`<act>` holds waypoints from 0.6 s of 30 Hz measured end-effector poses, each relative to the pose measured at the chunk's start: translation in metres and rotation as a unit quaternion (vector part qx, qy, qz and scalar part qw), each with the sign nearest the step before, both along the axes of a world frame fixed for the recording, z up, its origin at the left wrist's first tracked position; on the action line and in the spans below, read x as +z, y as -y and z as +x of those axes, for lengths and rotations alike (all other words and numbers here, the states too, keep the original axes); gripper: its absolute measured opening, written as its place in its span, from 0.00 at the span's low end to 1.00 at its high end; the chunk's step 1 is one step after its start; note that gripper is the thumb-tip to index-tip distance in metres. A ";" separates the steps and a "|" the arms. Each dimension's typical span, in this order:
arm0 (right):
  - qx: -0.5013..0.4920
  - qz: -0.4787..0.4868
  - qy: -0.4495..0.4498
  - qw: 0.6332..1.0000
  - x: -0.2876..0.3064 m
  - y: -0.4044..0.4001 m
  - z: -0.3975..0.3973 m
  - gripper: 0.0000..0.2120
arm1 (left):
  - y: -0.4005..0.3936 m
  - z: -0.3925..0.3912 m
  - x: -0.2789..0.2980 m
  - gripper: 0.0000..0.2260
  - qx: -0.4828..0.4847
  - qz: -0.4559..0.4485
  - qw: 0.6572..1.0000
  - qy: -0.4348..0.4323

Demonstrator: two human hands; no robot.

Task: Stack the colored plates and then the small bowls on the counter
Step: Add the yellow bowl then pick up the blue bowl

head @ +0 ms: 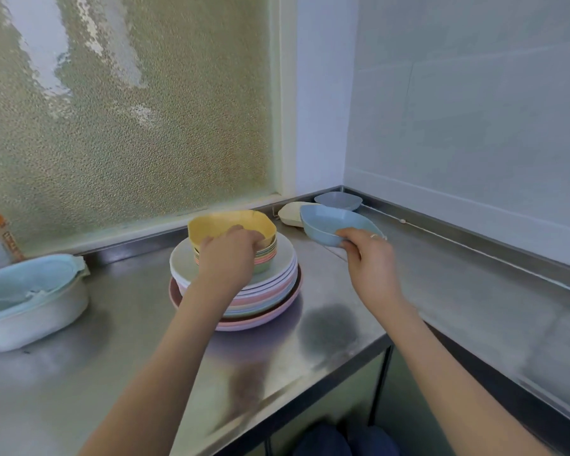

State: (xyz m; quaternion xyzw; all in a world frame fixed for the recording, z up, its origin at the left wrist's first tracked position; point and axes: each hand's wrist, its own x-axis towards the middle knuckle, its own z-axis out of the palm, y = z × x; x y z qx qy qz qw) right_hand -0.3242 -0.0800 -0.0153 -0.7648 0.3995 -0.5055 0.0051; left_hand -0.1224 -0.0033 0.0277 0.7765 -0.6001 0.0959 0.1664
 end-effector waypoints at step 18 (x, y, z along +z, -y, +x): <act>0.050 0.029 0.058 0.997 0.005 -0.012 0.021 0.09 | -0.014 0.041 -0.016 0.13 0.045 -0.303 0.908 -0.285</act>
